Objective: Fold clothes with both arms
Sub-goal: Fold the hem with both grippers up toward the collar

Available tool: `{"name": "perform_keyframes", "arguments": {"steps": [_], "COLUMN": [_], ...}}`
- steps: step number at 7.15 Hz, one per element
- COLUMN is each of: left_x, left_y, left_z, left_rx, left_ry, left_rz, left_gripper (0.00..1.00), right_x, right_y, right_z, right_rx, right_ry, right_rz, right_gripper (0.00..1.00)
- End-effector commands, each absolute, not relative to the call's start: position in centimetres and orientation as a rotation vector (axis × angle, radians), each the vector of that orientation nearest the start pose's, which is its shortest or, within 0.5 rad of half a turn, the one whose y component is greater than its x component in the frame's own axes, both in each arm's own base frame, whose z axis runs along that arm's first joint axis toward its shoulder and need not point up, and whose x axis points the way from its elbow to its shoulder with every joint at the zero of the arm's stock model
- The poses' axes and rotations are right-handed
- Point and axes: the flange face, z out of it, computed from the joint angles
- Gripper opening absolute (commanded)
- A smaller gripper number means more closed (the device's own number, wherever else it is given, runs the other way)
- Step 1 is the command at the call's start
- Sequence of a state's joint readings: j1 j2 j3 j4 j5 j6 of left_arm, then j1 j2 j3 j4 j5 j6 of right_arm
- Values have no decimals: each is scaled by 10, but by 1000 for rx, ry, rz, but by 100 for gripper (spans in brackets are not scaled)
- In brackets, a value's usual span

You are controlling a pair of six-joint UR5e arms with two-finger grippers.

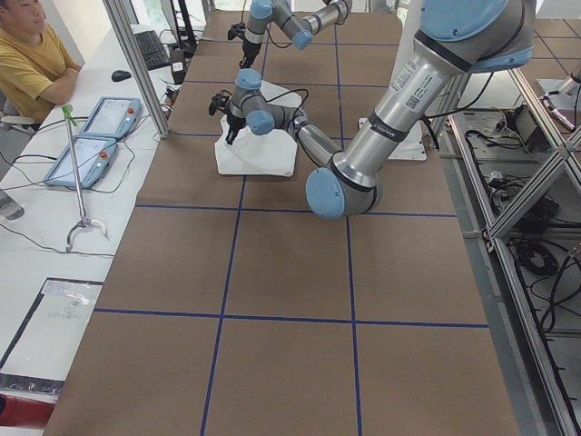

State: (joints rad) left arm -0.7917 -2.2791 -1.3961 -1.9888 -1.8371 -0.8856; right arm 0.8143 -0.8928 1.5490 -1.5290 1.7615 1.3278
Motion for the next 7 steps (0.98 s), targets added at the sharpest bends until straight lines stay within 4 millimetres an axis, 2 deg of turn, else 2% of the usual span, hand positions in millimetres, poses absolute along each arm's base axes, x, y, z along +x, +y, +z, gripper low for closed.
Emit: {"name": "perform_keyframes", "arguments": {"steps": [1,4,5,6,7], "left_x": [463,464,463,458,442], "left_y": [-625,-623,-623,-619,-601], "left_z": [286,289,292,284,294], "left_rx": [460,458,463,498,534], "left_ry": [830,825,822,824,837], "left_rz": [12,12,20,68,122], "left_gripper": [0,0,99,100,100], "right_x": [-423,-422,-422,-421,-418], "right_y": [-620,-619,-617,-617,-617], "right_z": [302,311,318,315,316], "right_rx": [202,201,202,212,228], "right_ry": [-684,-673,-663,-665,-659], "right_rz": [464,456,460,456,399], "right_gripper": [0,0,99,100,100]}}
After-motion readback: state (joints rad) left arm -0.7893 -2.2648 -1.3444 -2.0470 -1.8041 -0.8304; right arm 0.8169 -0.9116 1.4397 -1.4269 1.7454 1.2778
